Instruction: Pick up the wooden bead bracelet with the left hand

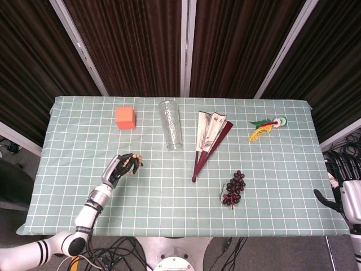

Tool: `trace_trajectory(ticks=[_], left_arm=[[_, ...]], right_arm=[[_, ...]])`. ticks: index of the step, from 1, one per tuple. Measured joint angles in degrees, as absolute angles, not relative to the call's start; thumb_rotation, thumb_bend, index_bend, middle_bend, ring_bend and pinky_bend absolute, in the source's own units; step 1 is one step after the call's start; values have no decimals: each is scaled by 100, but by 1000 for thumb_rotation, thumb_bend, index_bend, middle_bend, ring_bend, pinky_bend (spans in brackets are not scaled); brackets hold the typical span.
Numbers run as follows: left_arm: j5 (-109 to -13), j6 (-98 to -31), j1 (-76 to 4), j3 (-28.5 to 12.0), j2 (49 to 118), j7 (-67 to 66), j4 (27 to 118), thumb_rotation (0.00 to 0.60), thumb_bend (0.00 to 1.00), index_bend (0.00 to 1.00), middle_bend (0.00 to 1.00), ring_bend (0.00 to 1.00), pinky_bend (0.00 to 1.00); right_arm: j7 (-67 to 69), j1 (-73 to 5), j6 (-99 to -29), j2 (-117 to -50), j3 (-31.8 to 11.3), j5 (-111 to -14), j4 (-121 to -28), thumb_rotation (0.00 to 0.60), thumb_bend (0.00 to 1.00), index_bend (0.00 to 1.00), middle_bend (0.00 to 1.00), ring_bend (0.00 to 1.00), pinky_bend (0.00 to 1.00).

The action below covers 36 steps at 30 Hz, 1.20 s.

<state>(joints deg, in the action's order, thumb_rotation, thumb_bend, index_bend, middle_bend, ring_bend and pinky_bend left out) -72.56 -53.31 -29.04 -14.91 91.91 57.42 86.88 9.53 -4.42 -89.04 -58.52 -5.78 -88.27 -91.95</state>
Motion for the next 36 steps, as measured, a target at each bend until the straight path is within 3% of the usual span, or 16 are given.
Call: trace_trajectory(ticks=[8, 10, 13, 15, 25, 26, 27, 31, 36], left_arm=[[-7278, -5287, -2924, -1509, 9194, 5789, 8677, 431, 872, 557, 633, 357, 209], [-7278, -5263, -2927, -1510, 9192, 5816, 8683, 467, 895, 546, 624, 356, 209], [-7279, -5232, -2936, -1510, 9192, 5845, 8688, 572, 929, 527, 601, 333, 209], [-7282, -5215, -2943, -1514, 9192, 5864, 8691, 596, 940, 513, 584, 320, 209], [-7341, -5129, -2976, -1496, 9165, 5941, 8720, 600, 972, 384, 468, 257, 209], [-7356, -5131, -2980, -1497, 9164, 5952, 8719, 587, 968, 360, 443, 249, 209], [-7372, -5137, -2981, -1497, 9164, 5967, 8716, 538, 957, 345, 425, 241, 209], [-7438, -5174, -2971, -1502, 9161, 6114, 8706, 244, 881, 327, 405, 234, 209], [-7602, -5225, -2970, -1501, 9119, 6349, 8669, 62, 734, 325, 403, 234, 209]], right_arm=[[959, -457, -8878, -5857, -584, -8815, -9186, 600, 101, 0, 78, 0, 0], [960, -463, -8870, -5858, -585, -8814, -9182, 600, 101, 0, 78, 0, 0], [967, -470, -8856, -5862, -587, -8806, -9175, 600, 101, 0, 78, 0, 0], [972, -471, -8851, -5866, -584, -8804, -9167, 600, 101, 0, 78, 0, 0], [1008, -467, -8841, -5877, -585, -8781, -9133, 600, 101, 0, 78, 0, 0], [1012, -467, -8843, -5877, -585, -8781, -9129, 600, 101, 0, 78, 0, 0], [1017, -468, -8843, -5879, -586, -8780, -9125, 600, 101, 0, 78, 0, 0], [1038, -469, -8836, -5886, -586, -8772, -9109, 600, 101, 0, 78, 0, 0], [1069, -470, -8822, -5905, -588, -8753, -9077, 600, 101, 0, 78, 0, 0]])
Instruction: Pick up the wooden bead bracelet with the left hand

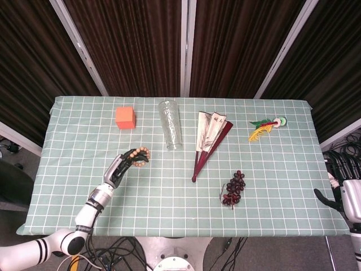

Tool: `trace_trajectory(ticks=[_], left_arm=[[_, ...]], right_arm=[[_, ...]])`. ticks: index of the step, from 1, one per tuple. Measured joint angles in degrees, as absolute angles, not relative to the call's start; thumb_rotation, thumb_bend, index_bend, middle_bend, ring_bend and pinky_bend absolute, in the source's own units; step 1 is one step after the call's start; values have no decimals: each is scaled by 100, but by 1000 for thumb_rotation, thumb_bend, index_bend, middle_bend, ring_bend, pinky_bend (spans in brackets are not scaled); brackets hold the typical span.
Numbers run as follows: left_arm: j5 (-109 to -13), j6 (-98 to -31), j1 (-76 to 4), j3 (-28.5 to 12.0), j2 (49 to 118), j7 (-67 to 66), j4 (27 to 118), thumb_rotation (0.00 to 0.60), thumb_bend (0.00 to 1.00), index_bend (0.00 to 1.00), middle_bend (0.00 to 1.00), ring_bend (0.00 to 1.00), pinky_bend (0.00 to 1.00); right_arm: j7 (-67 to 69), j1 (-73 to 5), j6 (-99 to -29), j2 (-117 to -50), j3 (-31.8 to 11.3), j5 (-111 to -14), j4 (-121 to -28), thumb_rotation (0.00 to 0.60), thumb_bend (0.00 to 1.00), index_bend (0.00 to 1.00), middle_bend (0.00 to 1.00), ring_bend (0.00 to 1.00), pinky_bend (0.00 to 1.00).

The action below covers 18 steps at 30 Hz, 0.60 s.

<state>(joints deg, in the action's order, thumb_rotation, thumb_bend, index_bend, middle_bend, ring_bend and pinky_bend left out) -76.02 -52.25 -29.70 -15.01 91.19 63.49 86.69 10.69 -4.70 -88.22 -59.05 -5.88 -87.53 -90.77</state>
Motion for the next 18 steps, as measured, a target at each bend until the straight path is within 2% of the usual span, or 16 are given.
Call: trace_trajectory(ticks=[4, 9, 18], left_arm=[[-7715, -5262, -2985, -1471, 9087, 6461, 8632, 17, 641, 326, 402, 234, 209], [-7800, -5400, -2989, -1433, 9091, 6317, 8539, 20, 509, 339, 417, 234, 209], [-8010, -5860, -2942, -1279, 9151, 5500, 8224, 33, 448, 369, 437, 234, 209]], right_arm=[[1080, -468, -8832, -5912, -589, -8758, -9067, 600, 101, 0, 78, 0, 0], [1095, -479, -8800, -5913, -585, -8752, -9059, 600, 101, 0, 78, 0, 0], [1102, -547, -8709, -5941, -573, -8793, -9054, 600, 101, 0, 78, 0, 0]])
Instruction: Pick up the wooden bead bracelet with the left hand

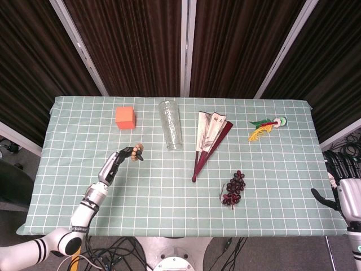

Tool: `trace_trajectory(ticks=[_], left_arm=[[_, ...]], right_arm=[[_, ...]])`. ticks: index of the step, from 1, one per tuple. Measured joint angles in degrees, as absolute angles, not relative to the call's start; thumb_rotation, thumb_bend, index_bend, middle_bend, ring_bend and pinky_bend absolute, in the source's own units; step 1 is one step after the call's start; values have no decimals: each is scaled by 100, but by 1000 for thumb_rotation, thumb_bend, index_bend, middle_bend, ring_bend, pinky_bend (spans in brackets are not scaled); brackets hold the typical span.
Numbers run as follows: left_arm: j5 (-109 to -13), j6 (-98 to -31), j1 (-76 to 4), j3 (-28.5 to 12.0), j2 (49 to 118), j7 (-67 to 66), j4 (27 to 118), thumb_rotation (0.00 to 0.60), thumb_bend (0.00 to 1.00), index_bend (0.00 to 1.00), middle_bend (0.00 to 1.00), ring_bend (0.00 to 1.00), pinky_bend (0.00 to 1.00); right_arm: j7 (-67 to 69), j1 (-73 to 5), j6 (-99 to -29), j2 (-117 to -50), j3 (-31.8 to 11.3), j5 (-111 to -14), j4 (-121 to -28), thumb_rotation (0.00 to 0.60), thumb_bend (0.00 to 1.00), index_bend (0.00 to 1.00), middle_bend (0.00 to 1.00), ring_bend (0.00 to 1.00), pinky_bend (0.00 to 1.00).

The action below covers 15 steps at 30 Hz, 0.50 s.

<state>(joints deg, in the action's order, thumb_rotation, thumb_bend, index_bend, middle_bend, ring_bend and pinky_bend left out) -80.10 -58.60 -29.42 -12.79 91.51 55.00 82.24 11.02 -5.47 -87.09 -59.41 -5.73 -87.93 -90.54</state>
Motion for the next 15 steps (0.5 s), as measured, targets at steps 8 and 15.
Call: trace_trajectory(ticks=[8, 15], left_arm=[[-8319, -6122, -2926, -962, 9262, 4709, 7693, 34, 448, 369, 442, 234, 209], [-8685, -6288, -3020, -715, 9339, 3223, 7161, 50, 402, 350, 407, 219, 199]], right_arm=[[1112, -605, -8629, -5986, -565, -8802, -9023, 600, 101, 0, 78, 0, 0], [1089, -597, -8641, -5984, -554, -8796, -9050, 600, 101, 0, 78, 0, 0]])
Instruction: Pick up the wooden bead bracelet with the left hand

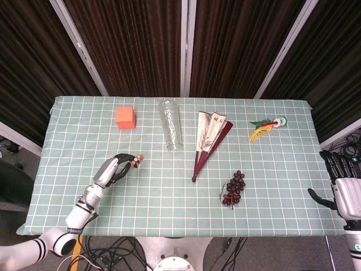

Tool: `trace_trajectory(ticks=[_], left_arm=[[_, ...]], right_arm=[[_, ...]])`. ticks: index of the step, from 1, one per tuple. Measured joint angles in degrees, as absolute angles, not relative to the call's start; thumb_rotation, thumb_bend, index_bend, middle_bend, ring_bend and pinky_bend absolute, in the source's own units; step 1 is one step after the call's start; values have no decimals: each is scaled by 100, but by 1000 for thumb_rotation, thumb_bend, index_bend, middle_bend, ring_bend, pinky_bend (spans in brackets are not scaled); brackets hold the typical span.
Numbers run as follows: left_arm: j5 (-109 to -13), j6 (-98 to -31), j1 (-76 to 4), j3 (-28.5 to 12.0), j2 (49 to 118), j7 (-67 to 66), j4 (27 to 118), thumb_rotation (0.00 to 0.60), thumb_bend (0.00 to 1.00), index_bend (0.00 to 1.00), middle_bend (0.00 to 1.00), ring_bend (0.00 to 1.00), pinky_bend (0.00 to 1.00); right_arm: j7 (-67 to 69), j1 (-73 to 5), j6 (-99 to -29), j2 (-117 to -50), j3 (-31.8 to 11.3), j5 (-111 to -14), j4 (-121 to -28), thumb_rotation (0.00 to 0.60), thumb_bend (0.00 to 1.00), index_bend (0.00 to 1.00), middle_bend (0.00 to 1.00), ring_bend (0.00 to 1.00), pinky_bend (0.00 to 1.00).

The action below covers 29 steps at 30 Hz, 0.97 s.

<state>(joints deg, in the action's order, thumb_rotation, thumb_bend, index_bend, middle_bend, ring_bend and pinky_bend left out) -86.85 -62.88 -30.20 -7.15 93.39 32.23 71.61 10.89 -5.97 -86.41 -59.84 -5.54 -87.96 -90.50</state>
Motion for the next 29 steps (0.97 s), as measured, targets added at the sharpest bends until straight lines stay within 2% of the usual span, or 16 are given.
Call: trace_trajectory(ticks=[3, 5, 6, 9, 10, 13, 18, 23, 29], left_arm=[[-8805, -6366, -3061, -643, 9332, 2389, 7049, 77, 306, 298, 340, 162, 183], [-8839, -6397, -3084, -616, 9283, 1809, 7049, 121, 251, 270, 300, 134, 170], [-8838, -6413, -3089, -613, 9245, 1573, 7079, 185, 235, 265, 288, 122, 166], [-8747, -6532, -3056, -666, 9081, 1030, 7320, 502, 218, 266, 287, 121, 165], [-8683, -6596, -3025, -707, 9022, 973, 7421, 586, 218, 269, 289, 121, 166], [-8409, -6952, -2857, -868, 8724, 1027, 7770, 600, 218, 272, 291, 121, 165], [-8219, -7348, -2473, -902, 8150, 731, 7970, 600, 218, 273, 291, 121, 147], [-8054, -8053, -1666, -685, 7213, 18, 8421, 600, 218, 273, 291, 121, 137], [-8147, -9011, -727, -189, 6773, -511, 9182, 600, 218, 273, 291, 121, 131]], right_arm=[[1094, -593, -8635, -5989, -543, -8793, -9055, 600, 101, 0, 78, 0, 0], [1099, -592, -8628, -5992, -533, -8795, -9052, 600, 101, 0, 78, 0, 0], [1102, -591, -8619, -5992, -525, -8795, -9050, 600, 101, 0, 78, 0, 0], [1119, -582, -8590, -5973, -503, -8781, -9051, 600, 101, 0, 81, 0, 0], [1124, -578, -8581, -5964, -500, -8768, -9050, 600, 101, 0, 82, 0, 0], [1123, -561, -8522, -5914, -481, -8700, -9050, 600, 109, 0, 84, 0, 0], [973, -538, -8445, -5831, -468, -8580, -9054, 600, 124, 0, 74, 0, 0], [832, -574, -8419, -5893, -507, -8540, -8981, 600, 124, 0, 59, 0, 0], [808, -691, -8309, -6020, -499, -8646, -8910, 600, 123, 0, 50, 0, 0]])
